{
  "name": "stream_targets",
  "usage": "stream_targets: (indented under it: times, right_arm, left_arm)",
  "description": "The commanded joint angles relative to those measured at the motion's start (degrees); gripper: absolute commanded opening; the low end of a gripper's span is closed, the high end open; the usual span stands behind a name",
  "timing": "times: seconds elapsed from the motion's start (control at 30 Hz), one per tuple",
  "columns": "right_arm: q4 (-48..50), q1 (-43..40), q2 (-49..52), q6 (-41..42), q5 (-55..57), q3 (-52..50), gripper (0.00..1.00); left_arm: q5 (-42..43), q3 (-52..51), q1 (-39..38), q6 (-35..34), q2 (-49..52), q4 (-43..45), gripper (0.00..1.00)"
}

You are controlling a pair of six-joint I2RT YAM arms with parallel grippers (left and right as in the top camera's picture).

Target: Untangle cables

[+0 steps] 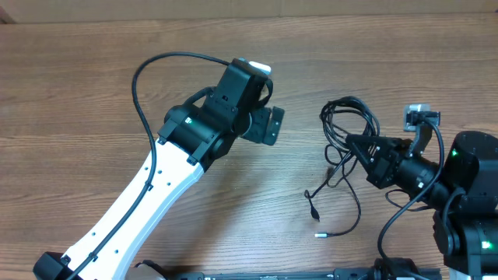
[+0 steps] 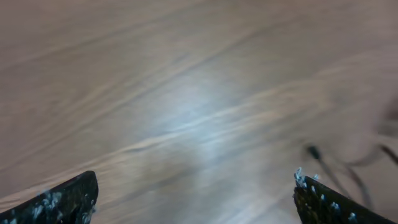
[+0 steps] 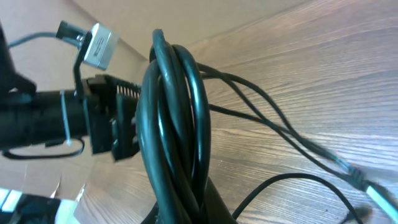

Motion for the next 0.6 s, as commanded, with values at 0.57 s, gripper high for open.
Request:
stream_targets:
  times: [0.57]
  right_arm:
    - [7.41, 0.24, -0.52, 27.98, 11.06, 0.26, 0.04]
  left_arm:
    - [38.01, 0.66, -0.76, -27.80, -0.98, 16.96, 0.94]
